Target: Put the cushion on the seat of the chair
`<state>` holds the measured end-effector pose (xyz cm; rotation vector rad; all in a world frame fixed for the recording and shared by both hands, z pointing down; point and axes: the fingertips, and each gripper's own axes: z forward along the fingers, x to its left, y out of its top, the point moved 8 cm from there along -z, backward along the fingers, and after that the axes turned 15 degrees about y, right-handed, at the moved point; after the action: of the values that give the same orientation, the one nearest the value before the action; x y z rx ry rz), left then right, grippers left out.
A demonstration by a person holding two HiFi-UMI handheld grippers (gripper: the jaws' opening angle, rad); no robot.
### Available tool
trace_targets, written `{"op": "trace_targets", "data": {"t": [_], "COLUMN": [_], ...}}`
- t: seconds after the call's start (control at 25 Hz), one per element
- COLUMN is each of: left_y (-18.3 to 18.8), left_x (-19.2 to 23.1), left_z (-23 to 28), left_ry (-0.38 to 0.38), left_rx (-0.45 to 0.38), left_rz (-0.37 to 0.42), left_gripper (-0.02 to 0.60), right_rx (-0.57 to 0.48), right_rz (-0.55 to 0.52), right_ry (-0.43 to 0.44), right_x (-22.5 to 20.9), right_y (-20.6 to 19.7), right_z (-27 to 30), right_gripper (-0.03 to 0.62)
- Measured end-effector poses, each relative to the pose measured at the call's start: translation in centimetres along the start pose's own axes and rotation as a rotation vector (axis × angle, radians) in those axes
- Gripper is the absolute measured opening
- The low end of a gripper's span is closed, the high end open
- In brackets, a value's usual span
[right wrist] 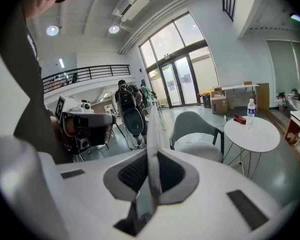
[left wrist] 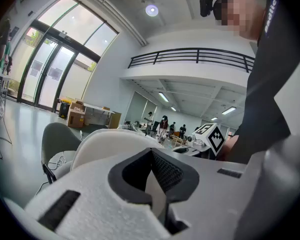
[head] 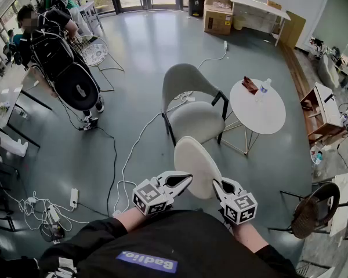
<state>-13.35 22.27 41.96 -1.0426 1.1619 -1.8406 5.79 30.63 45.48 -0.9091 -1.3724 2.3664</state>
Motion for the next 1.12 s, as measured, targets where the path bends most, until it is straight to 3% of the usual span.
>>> {"op": "trace_targets", "data": {"t": [0.56, 0.84, 1.12], "left_y": [-0.3, -0.4, -0.8], "left_x": [-1.6, -3.2, -3.8], "left_z": [0.4, 0.5, 0.7], "left_ry": [0.029, 0.078, 0.153], "left_rx": [-0.003, -0.009, -0.017], "left_rz": [0.015, 0.03, -0.003], "left_gripper": [0.017, 0.017, 0.017], "right_rx": [-0.012, -0.037, -0.043], "right_rz": [0.003, -0.006, 0.006], "right_ry": [0.047, 0.094, 0.133], "right_x": [-0.3, -0.8, -2.8], "right_y": [-0.8, -1.2, -1.5], "right_z": [-1.2, -2.3, -2.5], "right_gripper": [0.049, 0.049, 0.049]}}
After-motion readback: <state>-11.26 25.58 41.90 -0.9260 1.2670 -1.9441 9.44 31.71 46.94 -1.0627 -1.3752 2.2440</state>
